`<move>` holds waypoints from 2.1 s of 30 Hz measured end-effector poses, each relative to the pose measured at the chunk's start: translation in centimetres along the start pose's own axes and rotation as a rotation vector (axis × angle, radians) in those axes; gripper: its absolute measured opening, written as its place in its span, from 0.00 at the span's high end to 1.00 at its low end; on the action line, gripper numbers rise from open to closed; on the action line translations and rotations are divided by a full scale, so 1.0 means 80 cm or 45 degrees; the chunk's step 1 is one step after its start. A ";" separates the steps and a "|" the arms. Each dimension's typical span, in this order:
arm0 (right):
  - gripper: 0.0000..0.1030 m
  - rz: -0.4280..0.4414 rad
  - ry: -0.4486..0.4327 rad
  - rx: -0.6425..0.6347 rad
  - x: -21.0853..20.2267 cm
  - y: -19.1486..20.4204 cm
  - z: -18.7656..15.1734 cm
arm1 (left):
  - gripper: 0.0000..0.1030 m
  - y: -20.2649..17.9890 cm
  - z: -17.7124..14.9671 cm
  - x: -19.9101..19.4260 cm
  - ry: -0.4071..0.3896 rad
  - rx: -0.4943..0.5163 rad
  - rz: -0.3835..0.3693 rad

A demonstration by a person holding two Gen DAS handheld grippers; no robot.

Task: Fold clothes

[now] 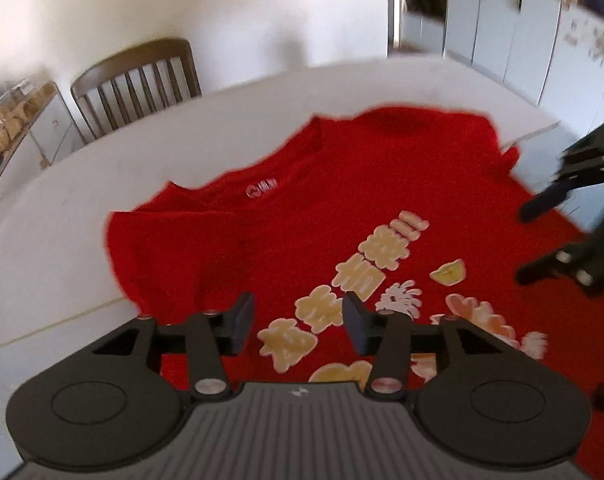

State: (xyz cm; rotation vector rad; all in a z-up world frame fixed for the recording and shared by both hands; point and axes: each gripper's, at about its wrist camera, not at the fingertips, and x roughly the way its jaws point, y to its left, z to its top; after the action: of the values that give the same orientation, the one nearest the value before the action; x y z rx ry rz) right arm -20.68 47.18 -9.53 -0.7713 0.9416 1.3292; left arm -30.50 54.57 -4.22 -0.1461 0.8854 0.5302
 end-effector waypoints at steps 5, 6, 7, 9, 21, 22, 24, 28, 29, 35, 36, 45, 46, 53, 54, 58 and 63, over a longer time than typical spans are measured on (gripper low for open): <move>0.00 0.087 -0.111 -0.020 -0.020 -0.007 0.065 | 0.45 0.032 -0.019 -0.019 -0.065 -0.048 0.001; 0.00 0.099 -0.129 -0.047 -0.021 -0.003 0.084 | 0.45 0.036 -0.021 -0.012 -0.047 -0.043 -0.010; 0.00 0.110 -0.147 -0.081 -0.022 0.003 0.106 | 0.45 0.037 -0.022 -0.005 -0.032 -0.020 -0.024; 0.00 0.130 -0.180 -0.157 -0.019 0.018 0.145 | 0.45 0.033 -0.026 0.007 0.003 0.046 -0.033; 0.00 0.336 -0.053 -0.138 0.069 0.098 0.300 | 0.44 0.044 -0.050 0.020 -0.013 -0.005 -0.092; 0.00 0.347 -0.032 -0.093 0.078 0.097 0.311 | 0.44 0.045 -0.050 0.021 -0.017 -0.010 -0.094; 0.00 0.322 0.013 -0.131 0.094 0.098 0.319 | 0.44 0.045 -0.052 0.020 -0.024 -0.016 -0.092; 0.00 0.352 0.142 -0.302 0.124 0.101 0.300 | 0.44 0.043 -0.051 0.020 -0.032 -0.028 -0.085; 0.00 0.365 0.153 -0.337 0.129 0.103 0.295 | 0.44 0.043 -0.053 0.019 -0.036 -0.031 -0.087; 0.00 0.567 0.153 -0.493 0.139 0.144 0.284 | 0.44 0.042 -0.056 0.020 -0.050 -0.041 -0.085; 0.00 0.581 0.152 -0.508 0.142 0.149 0.285 | 0.44 0.042 -0.056 0.020 -0.052 -0.043 -0.084; 0.00 0.511 0.006 -0.173 0.180 0.126 0.329 | 0.44 0.039 -0.058 0.020 -0.066 -0.052 -0.076; 0.00 0.510 -0.007 -0.159 0.181 0.124 0.331 | 0.44 0.038 -0.058 0.020 -0.067 -0.051 -0.076; 0.00 0.431 -0.090 -0.176 0.146 0.099 0.339 | 0.44 0.039 -0.059 0.021 -0.069 -0.047 -0.077; 0.00 0.453 -0.079 -0.216 0.137 0.099 0.335 | 0.44 0.040 -0.060 0.020 -0.070 -0.046 -0.078; 0.00 0.538 0.005 -0.443 0.114 0.139 0.301 | 0.44 0.041 -0.060 0.020 -0.069 -0.048 -0.078; 0.00 0.509 0.091 -0.508 0.129 0.155 0.275 | 0.44 0.041 -0.058 0.020 -0.065 -0.049 -0.077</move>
State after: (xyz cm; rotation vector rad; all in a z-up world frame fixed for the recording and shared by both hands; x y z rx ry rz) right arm -30.39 72.64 -8.45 -0.9704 0.9286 1.8867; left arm -34.58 56.42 -8.09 -0.1928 0.8188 0.4928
